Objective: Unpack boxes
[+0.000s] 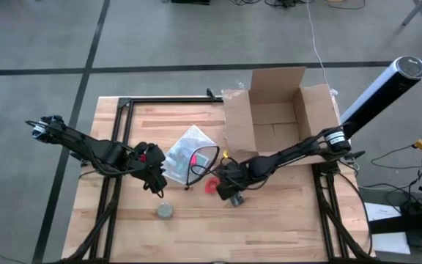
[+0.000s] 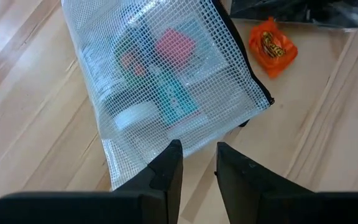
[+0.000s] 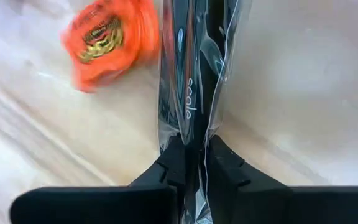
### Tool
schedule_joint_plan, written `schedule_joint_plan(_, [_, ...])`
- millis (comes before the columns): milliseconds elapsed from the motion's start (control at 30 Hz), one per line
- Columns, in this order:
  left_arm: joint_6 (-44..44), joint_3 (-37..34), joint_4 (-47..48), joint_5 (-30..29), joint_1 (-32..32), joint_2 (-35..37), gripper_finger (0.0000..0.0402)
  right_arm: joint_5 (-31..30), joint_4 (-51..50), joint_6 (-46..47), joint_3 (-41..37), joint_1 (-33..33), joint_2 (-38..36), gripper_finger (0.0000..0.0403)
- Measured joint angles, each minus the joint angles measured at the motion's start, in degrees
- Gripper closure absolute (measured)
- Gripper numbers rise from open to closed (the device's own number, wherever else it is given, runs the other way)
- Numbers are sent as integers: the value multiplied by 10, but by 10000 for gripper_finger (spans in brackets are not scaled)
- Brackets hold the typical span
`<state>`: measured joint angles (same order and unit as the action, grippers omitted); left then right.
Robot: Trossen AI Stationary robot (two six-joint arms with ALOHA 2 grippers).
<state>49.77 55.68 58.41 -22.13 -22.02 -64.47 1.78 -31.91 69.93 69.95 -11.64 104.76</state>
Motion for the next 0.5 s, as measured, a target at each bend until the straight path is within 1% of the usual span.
schedule_joint_plan(67, [0, 0, 0, 0, 0, 0, 318, 2, 0, -3, 0, -1, -17, 390])
schedule_joint_plan(267, [0, 0, 0, -5, 0, 0, 311, 0, 36, -1, 0, 13, -63, 391])
schedule_joint_plan(367, [-2, 0, 0, -12, 0, 0, 310, 5, 72, -4, 0, 33, -67, 391])
schedule_joint_plan(500, [-13, 0, -1, -13, 0, 0, 313, 30, 122, -12, 0, 63, -67, 391])
